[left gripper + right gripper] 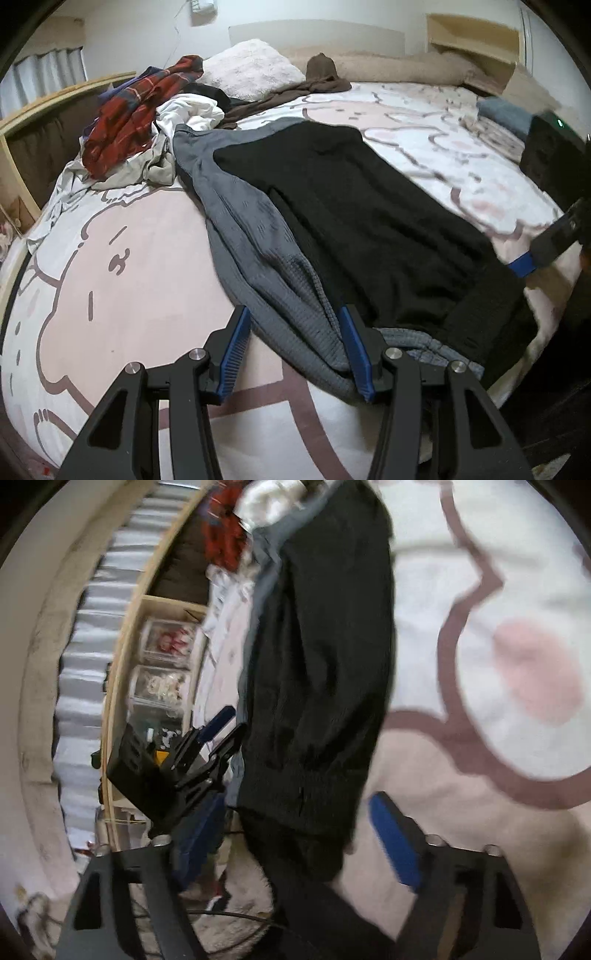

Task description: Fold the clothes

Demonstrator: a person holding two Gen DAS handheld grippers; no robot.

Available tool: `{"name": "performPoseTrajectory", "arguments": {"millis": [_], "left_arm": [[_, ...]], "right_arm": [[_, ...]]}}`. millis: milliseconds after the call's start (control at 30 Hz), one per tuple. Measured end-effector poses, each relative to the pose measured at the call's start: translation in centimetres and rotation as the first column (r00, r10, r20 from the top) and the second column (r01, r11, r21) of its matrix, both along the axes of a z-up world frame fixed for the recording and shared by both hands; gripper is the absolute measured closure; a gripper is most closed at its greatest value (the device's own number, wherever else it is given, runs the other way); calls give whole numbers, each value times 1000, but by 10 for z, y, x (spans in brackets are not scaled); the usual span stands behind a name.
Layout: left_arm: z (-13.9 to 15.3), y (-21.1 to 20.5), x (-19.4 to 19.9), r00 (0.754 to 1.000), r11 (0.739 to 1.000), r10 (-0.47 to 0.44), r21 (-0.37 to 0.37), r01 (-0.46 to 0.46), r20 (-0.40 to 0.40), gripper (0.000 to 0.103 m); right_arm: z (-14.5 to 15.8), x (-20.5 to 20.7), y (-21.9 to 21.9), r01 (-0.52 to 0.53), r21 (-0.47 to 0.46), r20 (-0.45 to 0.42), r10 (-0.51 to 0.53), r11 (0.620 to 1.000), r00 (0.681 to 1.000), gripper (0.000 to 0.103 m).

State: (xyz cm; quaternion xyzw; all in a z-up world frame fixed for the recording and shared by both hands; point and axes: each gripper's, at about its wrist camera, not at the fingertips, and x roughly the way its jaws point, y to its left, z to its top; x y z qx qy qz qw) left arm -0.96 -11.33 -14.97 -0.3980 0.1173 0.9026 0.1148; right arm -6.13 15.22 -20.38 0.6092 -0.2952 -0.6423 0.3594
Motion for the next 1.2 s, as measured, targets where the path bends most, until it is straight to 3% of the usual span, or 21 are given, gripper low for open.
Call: {"name": "performPoseTrajectory", "arguments": {"millis": [100, 133, 167, 300, 367, 433, 500, 567, 700, 833, 1033, 1200], "left_arm": [[-1, 0, 0, 1000, 1000, 1, -1, -1, -14, 52], [-2, -2, 0, 1000, 1000, 6, 3, -5, -16, 50], [-2, -3, 0, 1000, 1000, 10, 7, -10, -18, 47], [-1, -7, 0, 999, 1000, 25, 14, -24, -34, 44], [4, -6, 7, 997, 1000, 20, 8, -19, -71, 44], [13, -3, 18, 991, 1000, -14, -8, 13, -130, 44], [20, 4, 36, 976, 994, -88, -75, 74, -200, 44], [22, 14, 58, 949, 971, -200, -178, 159, -244, 44], [19, 25, 87, 906, 916, -357, -276, 292, -227, 44], [8, 39, 99, 868, 857, -441, -394, 332, -227, 44], [9, 57, 116, 815, 812, -526, -427, 397, -243, 44], [0, 73, 113, 809, 799, -513, -505, 327, -288, 44]], "right_arm": [[3, 1, -15, -28, 71, -4, 28, 997, 1000, 26], [3, 0, -18, -33, 74, 0, 33, 997, 999, 31], [3, 0, -20, -37, 84, 6, 37, 996, 999, 41], [-1, 1, -22, -21, 117, 28, 17, 993, 999, 58], [-1, 1, -18, 1, 102, 49, -6, 995, 999, 80], [-2, 0, -15, 19, 90, 79, -27, 996, 996, 83], [-3, -2, -12, 34, 65, 112, -41, 997, 993, 83], [1, -5, -10, 47, 30, 140, -51, 998, 989, 84], [12, -10, -6, 79, -42, 174, -71, 996, 982, 84], [20, -15, -10, 95, -79, 184, -79, 992, 980, 84], [23, -21, -16, 143, -141, 221, -110, 980, 969, 84], [24, -25, -19, 177, -193, 256, -124, 965, 959, 84]]}}
